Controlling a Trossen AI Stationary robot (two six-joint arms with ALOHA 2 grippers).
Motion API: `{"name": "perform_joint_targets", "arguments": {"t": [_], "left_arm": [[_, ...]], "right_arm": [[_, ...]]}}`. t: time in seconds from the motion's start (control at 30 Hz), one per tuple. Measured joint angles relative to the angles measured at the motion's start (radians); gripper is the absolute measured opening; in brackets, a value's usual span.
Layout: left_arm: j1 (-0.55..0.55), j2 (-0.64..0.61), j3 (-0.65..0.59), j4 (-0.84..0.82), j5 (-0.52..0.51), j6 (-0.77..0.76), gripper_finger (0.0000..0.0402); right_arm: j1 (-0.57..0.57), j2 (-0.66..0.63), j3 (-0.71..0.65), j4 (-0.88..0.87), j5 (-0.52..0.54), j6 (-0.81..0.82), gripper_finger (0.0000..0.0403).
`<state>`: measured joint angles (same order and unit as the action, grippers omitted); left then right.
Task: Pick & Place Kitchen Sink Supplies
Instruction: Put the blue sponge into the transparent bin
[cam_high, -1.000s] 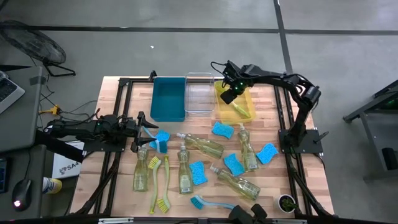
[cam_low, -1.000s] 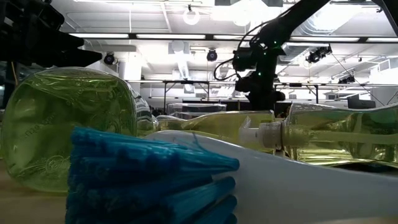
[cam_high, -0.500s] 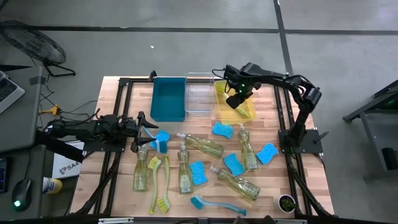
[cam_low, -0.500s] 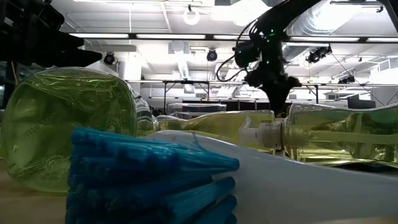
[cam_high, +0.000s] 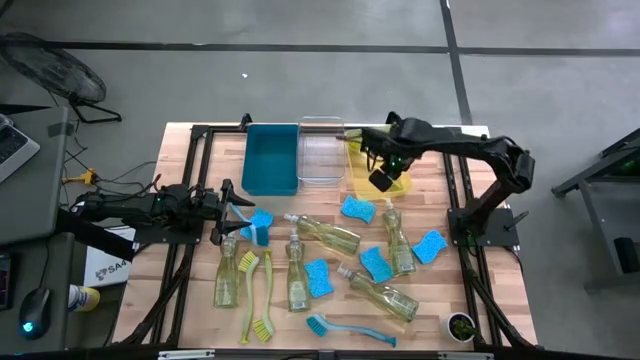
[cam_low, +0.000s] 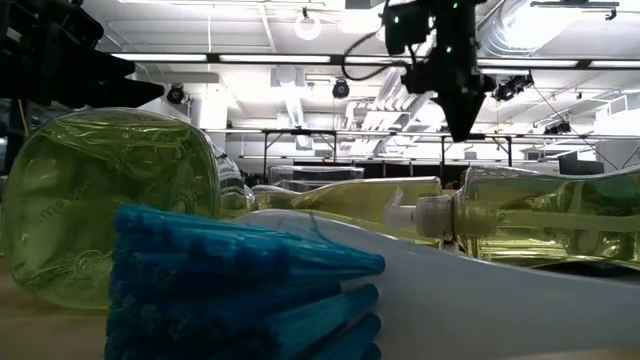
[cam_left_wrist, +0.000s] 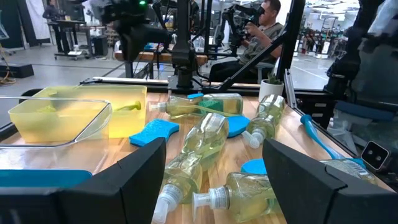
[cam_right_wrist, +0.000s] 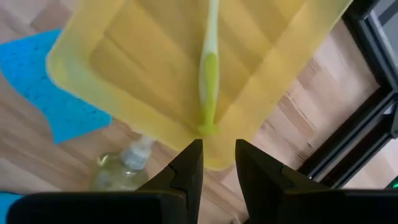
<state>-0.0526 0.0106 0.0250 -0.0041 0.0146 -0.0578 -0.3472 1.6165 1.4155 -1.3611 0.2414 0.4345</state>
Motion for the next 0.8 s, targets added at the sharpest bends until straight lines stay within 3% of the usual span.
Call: {"name": "perform_joint_targets", "arguments": {"t": [0.2, 0.53, 0.8], "left_arm": [[0.000, 0.000, 0.000, 0.000, 0.000, 0.000, 0.0264], [0.000, 0.000, 0.000, 0.000, 0.000, 0.000, 0.0264], [0.000, 0.000, 0.000, 0.000, 0.000, 0.000, 0.0264]], "right_arm": [[0.101, -0.065, -0.150, 0.016, 0.004, 0.158, 0.0087], [0.227, -0.266, -0.488, 0.141, -0.159, 0.461, 0.0089], [0.361, -0.453, -0.703, 0.273, -0.290, 0.704, 0.0152]]}}
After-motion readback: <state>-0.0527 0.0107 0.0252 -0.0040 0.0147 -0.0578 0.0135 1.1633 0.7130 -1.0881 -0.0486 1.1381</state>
